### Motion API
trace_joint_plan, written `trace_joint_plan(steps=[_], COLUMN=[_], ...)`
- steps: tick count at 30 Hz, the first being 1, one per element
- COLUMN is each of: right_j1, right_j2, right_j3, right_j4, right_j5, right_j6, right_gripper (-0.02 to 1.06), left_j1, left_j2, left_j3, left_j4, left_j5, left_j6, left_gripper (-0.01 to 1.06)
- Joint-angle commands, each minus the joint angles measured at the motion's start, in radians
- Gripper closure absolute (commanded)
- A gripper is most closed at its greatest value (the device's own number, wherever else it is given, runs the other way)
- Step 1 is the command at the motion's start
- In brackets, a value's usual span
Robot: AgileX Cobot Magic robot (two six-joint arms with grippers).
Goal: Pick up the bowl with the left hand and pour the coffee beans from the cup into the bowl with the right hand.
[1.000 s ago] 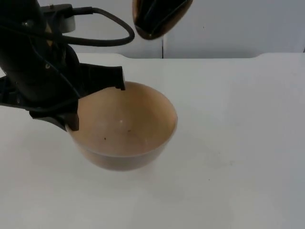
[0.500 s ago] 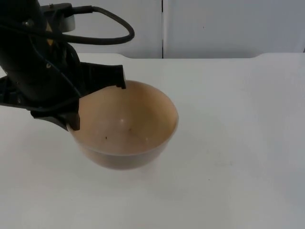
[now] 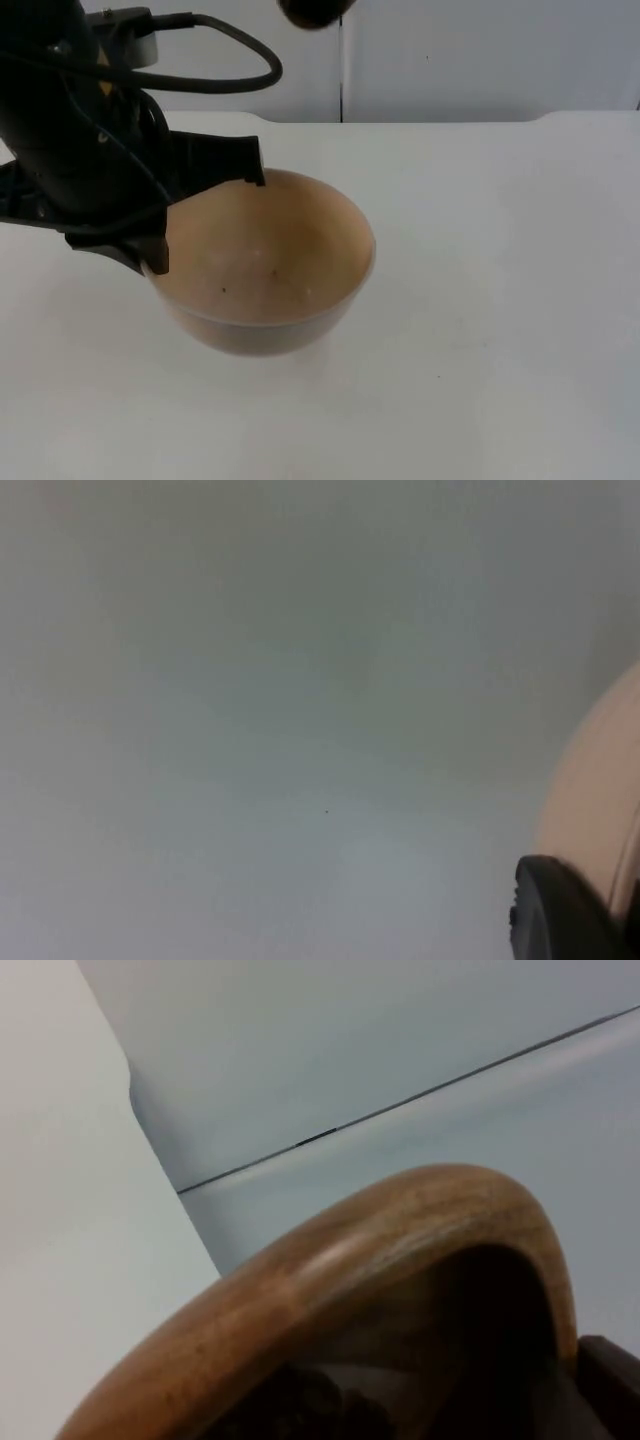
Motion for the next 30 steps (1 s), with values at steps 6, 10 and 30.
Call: trace_joint_plan(steps=[6, 10, 30], right_j1=[0.005, 0.005, 0.062], right_j2=[-0.010, -0.010, -0.010], right_j3=[0.017, 0.017, 0.107], right_j4=[-0.105, -0.141, -0.389], right_j5=[0.000, 0.000, 0.011], right_j6=[0.057, 0.057, 0.060], right_gripper=[1.05, 1.05, 1.05], left_j1=[-0.005, -0.005, -0.005], left_j2=[-0.010, -0.010, -0.010], left_j3=[0.003, 0.003, 0.003], left_j4=[-0.015, -0.019, -0.030], left_j5=[-0.001, -0.001, 0.002], left_j6=[-0.010, -0.010, -0.010], left_gripper=[1.05, 1.05, 1.05])
